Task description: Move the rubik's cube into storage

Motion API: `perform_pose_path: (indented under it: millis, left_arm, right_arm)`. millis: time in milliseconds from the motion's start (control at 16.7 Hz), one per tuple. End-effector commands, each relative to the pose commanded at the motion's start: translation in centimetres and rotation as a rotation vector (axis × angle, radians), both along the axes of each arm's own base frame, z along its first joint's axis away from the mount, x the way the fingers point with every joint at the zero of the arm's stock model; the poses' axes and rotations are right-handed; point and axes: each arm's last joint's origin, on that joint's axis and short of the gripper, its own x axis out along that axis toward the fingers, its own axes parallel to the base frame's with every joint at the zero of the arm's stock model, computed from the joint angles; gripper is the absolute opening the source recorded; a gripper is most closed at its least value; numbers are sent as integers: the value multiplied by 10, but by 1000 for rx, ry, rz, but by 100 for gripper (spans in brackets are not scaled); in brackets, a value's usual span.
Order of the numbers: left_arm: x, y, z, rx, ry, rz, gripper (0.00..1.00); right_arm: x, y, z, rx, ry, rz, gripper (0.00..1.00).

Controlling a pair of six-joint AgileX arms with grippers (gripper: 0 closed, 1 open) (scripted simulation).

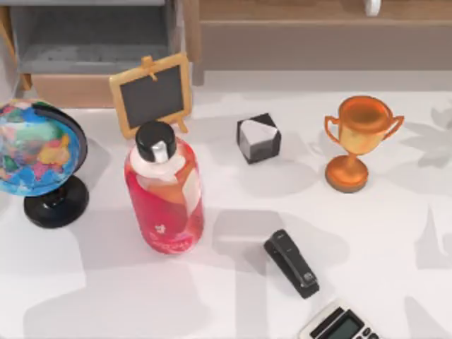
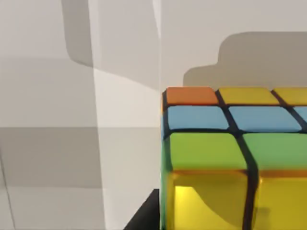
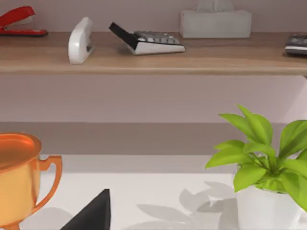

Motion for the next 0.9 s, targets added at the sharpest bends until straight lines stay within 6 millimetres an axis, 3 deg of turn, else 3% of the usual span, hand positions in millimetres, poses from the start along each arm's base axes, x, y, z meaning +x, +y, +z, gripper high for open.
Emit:
perform_pose_path:
  millis: [240, 900]
  left_arm:
    - [0, 0, 0, 0, 0, 0, 0]
    - [0, 0, 0, 0, 0, 0, 83]
  right_arm:
    - [0, 0, 0, 0, 0, 0, 100]
    - [0, 0, 0, 0, 0, 0, 100]
